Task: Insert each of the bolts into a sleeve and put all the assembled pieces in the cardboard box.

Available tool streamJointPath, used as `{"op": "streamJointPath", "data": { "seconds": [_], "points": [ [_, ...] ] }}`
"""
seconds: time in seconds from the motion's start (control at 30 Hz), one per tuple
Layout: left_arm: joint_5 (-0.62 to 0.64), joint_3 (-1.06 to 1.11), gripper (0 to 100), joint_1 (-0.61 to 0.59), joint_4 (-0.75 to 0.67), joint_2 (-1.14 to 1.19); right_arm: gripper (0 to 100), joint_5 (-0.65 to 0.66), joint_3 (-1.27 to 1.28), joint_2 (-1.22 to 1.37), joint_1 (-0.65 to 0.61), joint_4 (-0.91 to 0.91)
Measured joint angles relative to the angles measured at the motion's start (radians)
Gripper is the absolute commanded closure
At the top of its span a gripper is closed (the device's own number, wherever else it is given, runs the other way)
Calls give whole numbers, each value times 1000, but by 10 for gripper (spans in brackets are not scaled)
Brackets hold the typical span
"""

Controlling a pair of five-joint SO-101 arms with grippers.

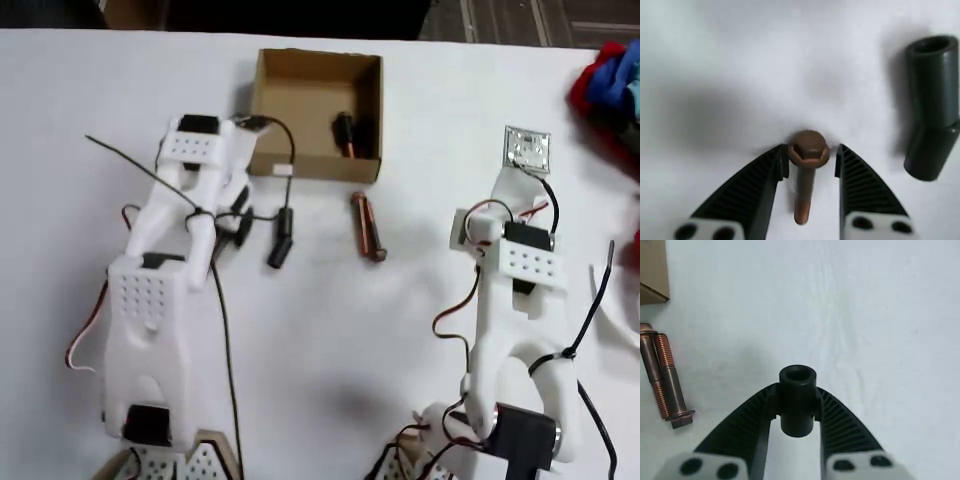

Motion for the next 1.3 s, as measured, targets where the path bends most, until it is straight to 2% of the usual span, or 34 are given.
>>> {"op": "streamJointPath", "data": {
  "seconds": [0.1,0.2,0.23,0.37,0.6,0.87,1.07,1.1,1.2,1.27,1.3],
  "points": [
    [3,0,846,2,-14,0,978,0,0,0,0,0],
    [3,0,974,3,-14,0,978,0,0,0,0,0],
    [3,0,980,5,-14,0,978,0,0,0,0,0],
    [5,0,898,5,-9,0,978,0,0,0,0,0],
    [5,0,816,0,46,0,978,0,0,0,0,0],
    [5,0,811,2,126,0,978,0,0,0,0,0],
    [5,0,816,2,130,0,978,0,0,0,0,0],
    [5,0,837,2,130,0,978,0,0,0,0,0],
    [5,0,991,2,121,0,978,0,0,0,0,0],
    [5,0,959,3,101,0,978,0,0,0,0,0],
    [3,0,976,3,100,0,978,0,0,0,0,0]
  ]
}}
